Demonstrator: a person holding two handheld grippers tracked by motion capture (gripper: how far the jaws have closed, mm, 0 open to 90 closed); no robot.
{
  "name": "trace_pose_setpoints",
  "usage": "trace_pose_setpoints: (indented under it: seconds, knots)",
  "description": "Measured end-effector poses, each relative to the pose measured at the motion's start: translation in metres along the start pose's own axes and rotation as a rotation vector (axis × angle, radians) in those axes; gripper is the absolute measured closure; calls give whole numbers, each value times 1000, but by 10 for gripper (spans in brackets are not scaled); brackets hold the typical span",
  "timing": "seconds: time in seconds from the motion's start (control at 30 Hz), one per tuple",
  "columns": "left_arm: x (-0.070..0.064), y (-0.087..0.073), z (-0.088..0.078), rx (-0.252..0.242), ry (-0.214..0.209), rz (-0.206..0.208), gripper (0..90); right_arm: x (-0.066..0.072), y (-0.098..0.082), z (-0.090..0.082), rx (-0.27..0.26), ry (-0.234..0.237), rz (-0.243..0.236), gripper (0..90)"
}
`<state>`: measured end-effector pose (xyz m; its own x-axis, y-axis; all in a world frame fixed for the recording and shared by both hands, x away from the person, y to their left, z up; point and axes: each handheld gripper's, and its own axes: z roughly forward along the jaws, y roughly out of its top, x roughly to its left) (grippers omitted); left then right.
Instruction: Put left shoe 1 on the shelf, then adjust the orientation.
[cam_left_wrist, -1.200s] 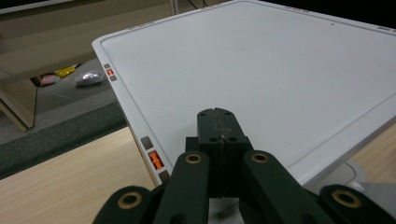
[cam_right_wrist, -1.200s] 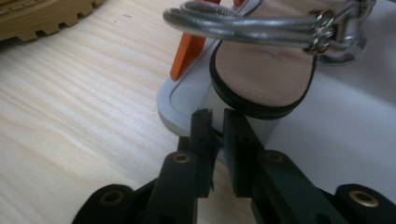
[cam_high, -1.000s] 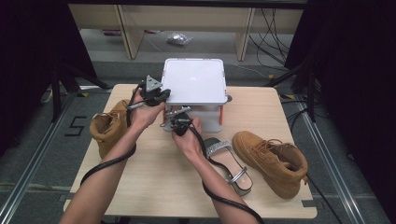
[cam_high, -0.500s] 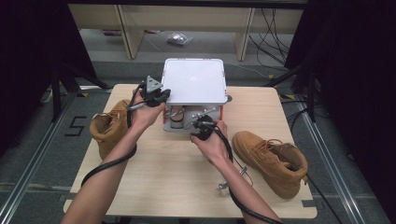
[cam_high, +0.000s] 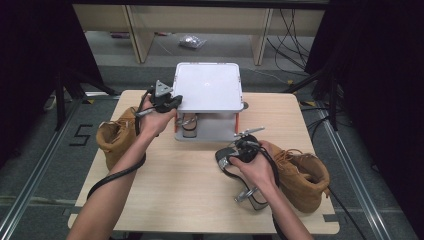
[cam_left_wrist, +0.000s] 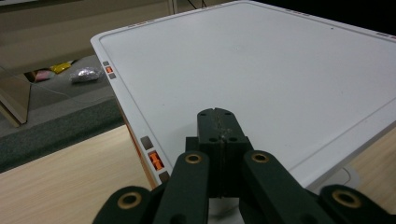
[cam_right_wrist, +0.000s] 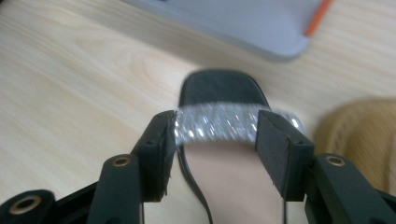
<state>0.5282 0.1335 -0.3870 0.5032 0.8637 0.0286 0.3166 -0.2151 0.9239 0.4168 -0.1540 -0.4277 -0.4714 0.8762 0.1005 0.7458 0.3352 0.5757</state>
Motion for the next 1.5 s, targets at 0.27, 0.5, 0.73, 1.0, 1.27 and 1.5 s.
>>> trace_pose_setpoints:
  seconds: [0.27,0.5,0.73,1.0,1.27,1.5]
  knots:
    - [0,0,0,0,2,4,897,-17,-16,-21,37,19,39,480]
    - [-1,1,0,8,7,9,896,-21,-21,-32,108,5,21,444]
    - [-2,1,0,6,12,19,896,-22,-25,-36,182,0,32,422]
    - [-2,1,0,9,10,22,896,-21,-29,-22,302,-14,38,395]
    - [-1,2,0,12,8,24,896,-24,-30,-7,360,-23,-19,392]
    - [-1,2,0,12,7,21,896,-22,-26,2,419,-19,-22,391]
